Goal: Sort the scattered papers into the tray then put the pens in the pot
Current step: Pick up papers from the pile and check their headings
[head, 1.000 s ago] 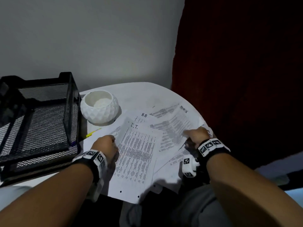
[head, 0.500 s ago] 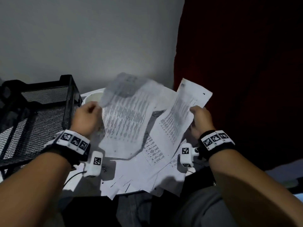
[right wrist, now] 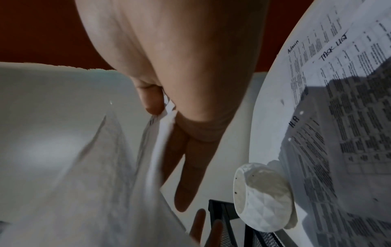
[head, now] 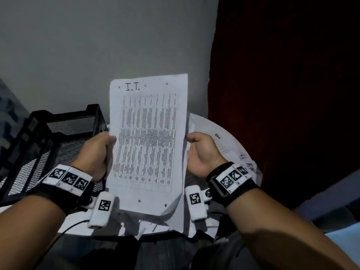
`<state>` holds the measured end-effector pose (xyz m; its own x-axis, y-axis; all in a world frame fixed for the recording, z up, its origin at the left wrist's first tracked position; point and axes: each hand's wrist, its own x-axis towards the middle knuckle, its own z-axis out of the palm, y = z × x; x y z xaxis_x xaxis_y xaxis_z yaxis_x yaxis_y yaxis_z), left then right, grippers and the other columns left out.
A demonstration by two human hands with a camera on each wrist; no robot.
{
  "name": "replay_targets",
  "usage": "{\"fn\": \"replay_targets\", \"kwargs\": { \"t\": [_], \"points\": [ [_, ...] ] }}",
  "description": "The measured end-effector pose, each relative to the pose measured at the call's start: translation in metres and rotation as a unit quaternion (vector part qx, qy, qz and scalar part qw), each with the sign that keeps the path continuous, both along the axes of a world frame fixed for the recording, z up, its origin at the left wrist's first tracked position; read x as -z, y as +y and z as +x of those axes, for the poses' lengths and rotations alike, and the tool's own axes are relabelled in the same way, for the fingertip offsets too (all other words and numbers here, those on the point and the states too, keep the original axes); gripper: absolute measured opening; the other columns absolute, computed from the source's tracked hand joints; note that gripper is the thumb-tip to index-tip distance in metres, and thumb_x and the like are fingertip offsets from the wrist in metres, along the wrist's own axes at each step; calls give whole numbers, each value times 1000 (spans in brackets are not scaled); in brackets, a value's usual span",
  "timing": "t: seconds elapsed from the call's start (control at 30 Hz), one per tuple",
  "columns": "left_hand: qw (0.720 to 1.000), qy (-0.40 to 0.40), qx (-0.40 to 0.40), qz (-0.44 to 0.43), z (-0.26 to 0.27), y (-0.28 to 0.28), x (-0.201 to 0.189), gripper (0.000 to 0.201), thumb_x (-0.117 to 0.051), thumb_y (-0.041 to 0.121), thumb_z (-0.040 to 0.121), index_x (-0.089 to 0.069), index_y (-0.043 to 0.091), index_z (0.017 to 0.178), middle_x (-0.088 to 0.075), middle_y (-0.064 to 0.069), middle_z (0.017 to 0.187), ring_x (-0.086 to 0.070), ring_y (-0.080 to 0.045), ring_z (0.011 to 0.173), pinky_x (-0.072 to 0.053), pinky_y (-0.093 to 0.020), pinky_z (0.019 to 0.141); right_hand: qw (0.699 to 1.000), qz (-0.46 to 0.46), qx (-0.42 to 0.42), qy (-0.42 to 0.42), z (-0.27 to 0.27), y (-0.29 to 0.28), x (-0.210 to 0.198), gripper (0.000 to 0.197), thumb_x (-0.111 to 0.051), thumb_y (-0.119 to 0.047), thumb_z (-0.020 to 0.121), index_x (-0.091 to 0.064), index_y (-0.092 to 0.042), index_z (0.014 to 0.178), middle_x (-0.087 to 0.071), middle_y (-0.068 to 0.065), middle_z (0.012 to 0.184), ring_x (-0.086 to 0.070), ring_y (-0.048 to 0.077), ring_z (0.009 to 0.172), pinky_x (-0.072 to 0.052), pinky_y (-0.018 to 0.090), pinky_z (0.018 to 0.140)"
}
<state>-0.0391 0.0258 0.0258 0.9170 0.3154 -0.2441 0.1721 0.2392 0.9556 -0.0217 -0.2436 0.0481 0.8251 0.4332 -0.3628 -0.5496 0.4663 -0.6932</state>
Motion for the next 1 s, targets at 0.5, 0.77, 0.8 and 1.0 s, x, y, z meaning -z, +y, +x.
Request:
{"fn": "replay_targets", "kwargs": {
  "t": [0.5, 0.77, 0.8, 1.0],
  "points": [
    [965, 62, 71, 243, 15, 26, 41, 30, -68, 0, 82, -74, 26, 96, -79, -6, 94, -74, -30, 90, -57, -51, 88, 932, -298, 170, 115, 39, -63, 77, 26, -66, -24, 92, -63, -10, 114, -64, 11, 108, -59, 31, 93, -59, 46, 79],
    [969, 41, 36, 242, 17, 30, 41, 33, -68, -10, 82, -73, 20, 94, -78, 7, 79, -68, -27, 77, -55, -41, 79, 784, -537, 231, 208, 107, -155, 273, 112, -81, -33, 29, -49, -9, 133, -65, 12, 123, -69, 36, 104, -57, 54, 93],
    [969, 41, 35, 240, 17, 27, 40, 33, -67, -10, 81, -73, 19, 94, -78, 7, 78, -68, -26, 76, -55, -40, 78, 789, -540, 214, 200, 91, -135, 242, 114, -85, -31, 36, -42, -8, 139, -60, 14, 133, -66, 37, 112, -55, 53, 97],
    [974, 56, 29, 219, 17, 24, 43, 31, -67, -10, 79, -74, 13, 98, -78, -5, 84, -69, -29, 75, -57, -42, 72, 799, -557, 196, 110, 69, -117, 190, 43, -63, -18, 93, -64, 4, 130, -66, 8, 108, -59, 22, 91, -58, 32, 87]
  ]
}}
